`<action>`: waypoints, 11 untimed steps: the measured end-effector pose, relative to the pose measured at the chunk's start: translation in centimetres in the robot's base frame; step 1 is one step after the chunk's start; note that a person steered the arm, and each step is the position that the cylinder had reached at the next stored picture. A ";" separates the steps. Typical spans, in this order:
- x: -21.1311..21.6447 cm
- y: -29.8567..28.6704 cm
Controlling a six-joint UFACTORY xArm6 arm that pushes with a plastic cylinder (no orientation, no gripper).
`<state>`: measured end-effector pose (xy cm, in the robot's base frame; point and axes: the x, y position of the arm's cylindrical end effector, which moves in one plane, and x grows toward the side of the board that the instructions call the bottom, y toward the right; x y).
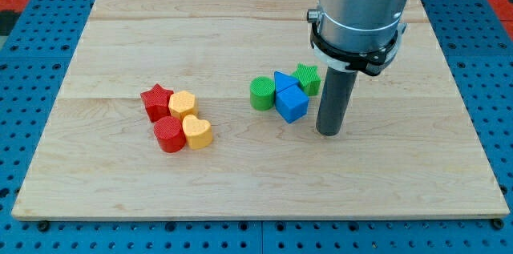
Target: Move the blue cube along with blue triangle towards top center
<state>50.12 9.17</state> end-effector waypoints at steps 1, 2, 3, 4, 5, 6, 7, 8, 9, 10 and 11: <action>0.0 0.2; 0.0 0.2; -0.2 -0.5; -0.2 -1.2; -0.2 -2.1; -0.3 -2.9; -0.3 -3.0; -0.4 -3.0; -3.0 -3.4; -6.4 -7.3; -10.7 -10.6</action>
